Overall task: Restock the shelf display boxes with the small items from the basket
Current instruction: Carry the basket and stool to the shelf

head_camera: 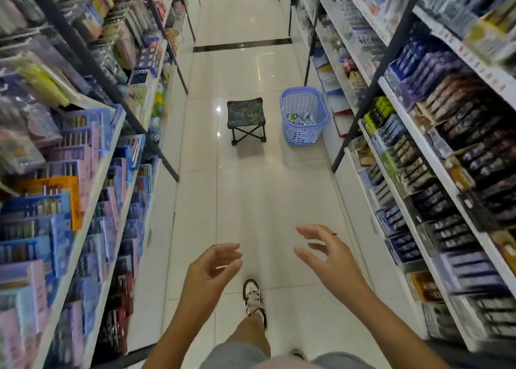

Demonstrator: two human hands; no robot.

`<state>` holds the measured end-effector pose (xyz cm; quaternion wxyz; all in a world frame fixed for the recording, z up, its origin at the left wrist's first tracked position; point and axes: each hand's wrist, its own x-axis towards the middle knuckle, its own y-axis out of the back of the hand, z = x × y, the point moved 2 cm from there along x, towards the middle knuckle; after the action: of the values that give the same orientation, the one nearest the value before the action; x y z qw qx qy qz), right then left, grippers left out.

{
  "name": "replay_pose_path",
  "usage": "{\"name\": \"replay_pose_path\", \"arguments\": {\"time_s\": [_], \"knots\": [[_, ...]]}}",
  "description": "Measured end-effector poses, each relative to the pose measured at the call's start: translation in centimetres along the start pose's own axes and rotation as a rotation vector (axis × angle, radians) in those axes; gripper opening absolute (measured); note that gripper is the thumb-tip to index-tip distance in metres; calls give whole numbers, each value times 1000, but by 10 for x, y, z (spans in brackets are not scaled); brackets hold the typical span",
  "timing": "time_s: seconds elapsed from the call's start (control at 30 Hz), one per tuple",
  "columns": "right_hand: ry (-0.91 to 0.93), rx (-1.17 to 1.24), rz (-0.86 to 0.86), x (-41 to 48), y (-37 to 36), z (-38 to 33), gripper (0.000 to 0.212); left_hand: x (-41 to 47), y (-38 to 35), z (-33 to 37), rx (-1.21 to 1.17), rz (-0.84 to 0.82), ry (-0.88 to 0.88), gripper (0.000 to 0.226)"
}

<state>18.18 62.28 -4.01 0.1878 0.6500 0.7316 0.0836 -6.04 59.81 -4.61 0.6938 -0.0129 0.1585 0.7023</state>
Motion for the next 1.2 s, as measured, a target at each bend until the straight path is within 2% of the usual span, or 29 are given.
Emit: {"name": "replay_pose_path", "arguments": {"time_s": [0.1,0.3,0.43,0.67,0.87,1.1,1.2], "knots": [[-55,-22,9,41,7,3,30,64,12,12,13,-9,12,22],[-164,1,158,125,34,12,27,196,31,53,10,-56,-2,21],[-177,27,200,197,38,9,27,269,31,73,32,-103,-15,21],[-155,43,136,359,39,-17,26,392,30,91,50,-95,13,23],[-24,-15,-6,492,44,-65,28,487,38,110,-22,-16,71,21],[-40,-16,43,615,46,-70,29,628,52,135,-33,-22,91,18],[-100,-13,126,662,47,-62,30,705,56,154,22,-101,23,19]]}}
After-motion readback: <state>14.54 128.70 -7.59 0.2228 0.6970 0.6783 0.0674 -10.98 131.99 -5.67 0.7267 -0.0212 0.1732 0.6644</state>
